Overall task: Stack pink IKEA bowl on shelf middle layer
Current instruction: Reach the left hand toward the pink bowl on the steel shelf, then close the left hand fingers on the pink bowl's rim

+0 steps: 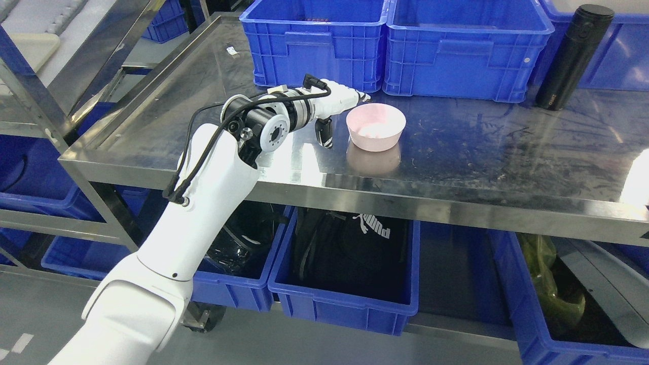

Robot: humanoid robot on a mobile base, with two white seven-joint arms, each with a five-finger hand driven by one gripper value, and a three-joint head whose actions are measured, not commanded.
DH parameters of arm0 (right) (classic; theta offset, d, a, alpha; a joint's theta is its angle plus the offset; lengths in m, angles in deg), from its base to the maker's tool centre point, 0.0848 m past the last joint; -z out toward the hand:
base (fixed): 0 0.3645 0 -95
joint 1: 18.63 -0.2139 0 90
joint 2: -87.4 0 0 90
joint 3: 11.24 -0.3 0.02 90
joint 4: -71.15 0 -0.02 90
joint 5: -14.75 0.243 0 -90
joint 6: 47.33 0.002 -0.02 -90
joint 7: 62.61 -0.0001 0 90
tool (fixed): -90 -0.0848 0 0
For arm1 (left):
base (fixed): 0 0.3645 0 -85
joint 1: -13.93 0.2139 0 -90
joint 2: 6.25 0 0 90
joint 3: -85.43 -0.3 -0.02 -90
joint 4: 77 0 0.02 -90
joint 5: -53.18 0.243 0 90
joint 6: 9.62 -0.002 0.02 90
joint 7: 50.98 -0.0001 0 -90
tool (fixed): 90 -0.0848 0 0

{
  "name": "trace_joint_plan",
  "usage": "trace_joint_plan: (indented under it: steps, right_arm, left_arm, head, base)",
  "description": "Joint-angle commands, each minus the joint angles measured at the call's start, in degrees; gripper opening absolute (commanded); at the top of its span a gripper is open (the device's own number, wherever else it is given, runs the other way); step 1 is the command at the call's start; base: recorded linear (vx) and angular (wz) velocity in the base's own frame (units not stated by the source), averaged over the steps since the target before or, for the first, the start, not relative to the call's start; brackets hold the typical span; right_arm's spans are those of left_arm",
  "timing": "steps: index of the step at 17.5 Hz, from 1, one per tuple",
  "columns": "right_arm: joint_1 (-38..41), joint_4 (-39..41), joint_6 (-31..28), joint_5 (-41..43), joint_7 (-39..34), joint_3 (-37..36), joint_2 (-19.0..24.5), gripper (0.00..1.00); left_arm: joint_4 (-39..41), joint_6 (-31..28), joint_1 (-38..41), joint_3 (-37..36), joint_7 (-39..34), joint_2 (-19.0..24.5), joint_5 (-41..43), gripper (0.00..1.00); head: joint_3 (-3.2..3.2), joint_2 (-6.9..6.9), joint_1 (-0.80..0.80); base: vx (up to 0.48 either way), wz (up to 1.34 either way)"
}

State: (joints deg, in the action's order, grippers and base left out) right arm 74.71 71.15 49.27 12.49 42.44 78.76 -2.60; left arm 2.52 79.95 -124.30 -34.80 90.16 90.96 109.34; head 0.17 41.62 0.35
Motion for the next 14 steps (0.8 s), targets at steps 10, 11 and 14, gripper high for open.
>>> trace_joint_plan:
  steps: [10, 11, 14]
  right_arm:
    - [0.0, 1.0, 0.0, 0.0, 0.0, 0.3, -1.0, 1.00]
    - [0.0, 1.0, 0.0, 0.1, 0.0, 0.3, -1.0, 1.00]
    - [0.0, 1.0, 0.0, 0.1, 0.0, 0.3, -1.0, 1.00]
  left_arm:
    - [-15.7, 1.4, -0.6, 1.6, -0.7, -6.2, 0.1, 0.85]
    - [-16.5, 3.6, -0.6, 1.5, -1.8, -6.2, -0.3, 0.82]
    - [-17.6, 7.5, -0.7, 1.5, -2.7, -6.2, -3.6, 0.74]
  head:
    - [0.00, 0.00, 0.00]
    - [0.00, 0.00, 0.00]
    - [0.00, 0.00, 0.00]
  base:
    - [-0.001, 0.01]
    - [0.000, 0.00]
    - [0.000, 0.00]
